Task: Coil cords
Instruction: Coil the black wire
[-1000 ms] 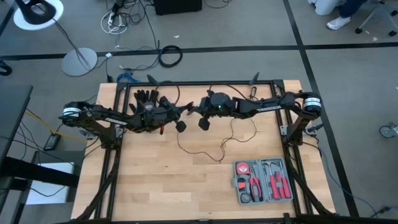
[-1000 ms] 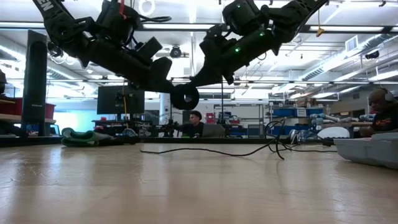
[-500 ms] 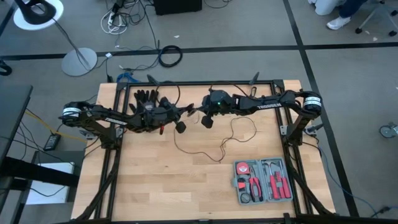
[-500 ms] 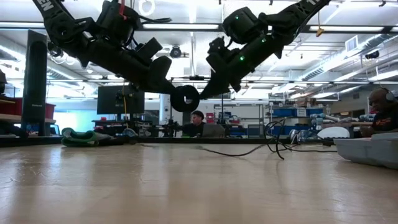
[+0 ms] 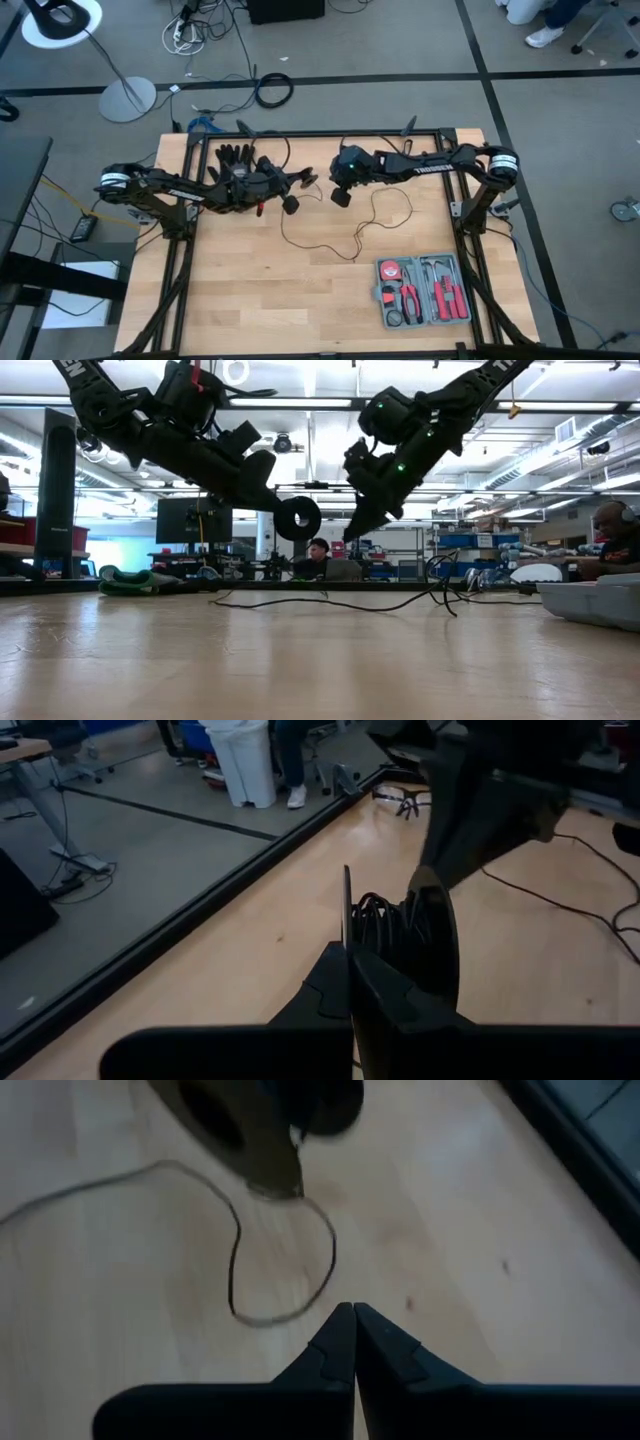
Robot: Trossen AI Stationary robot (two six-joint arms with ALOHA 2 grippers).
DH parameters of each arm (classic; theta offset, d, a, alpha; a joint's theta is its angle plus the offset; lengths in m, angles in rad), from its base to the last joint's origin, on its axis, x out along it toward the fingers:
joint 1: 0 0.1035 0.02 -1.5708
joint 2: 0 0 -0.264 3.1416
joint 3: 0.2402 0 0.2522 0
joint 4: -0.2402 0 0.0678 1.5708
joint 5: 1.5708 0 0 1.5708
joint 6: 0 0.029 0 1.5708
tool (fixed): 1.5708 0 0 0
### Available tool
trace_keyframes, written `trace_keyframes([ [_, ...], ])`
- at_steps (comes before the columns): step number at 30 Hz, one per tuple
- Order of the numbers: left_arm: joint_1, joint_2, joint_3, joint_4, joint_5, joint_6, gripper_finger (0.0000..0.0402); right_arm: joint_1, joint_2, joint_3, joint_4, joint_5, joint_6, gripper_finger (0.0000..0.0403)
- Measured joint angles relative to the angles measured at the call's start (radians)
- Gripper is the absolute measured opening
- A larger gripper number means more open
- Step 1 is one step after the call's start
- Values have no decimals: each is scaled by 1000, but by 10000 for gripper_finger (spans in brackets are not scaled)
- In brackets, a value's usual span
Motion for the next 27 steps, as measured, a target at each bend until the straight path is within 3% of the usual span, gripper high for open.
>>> trace_keyframes([
  [4,0,-5,1,0,-1,-21,0,1,-60,-79,4,38,29,2],
  [8,0,-5,1,0,-2,-21,0,1,-191,-243,79,89,98,1],
  [11,0,-5,1,9,-3,-21,0,4,-309,-409,248,93,145,1],
  [15,0,-5,1,82,2,-18,0,24,-365,-644,659,91,205,4],
  [18,0,-5,1,143,12,-17,0,39,-286,-758,993,97,229,3],
  [21,0,-5,1,187,9,-16,0,40,-157,-776,1235,119,227,2],
  [27,0,-6,1,209,-39,-21,0,32,130,-600,1301,123,37,12],
])
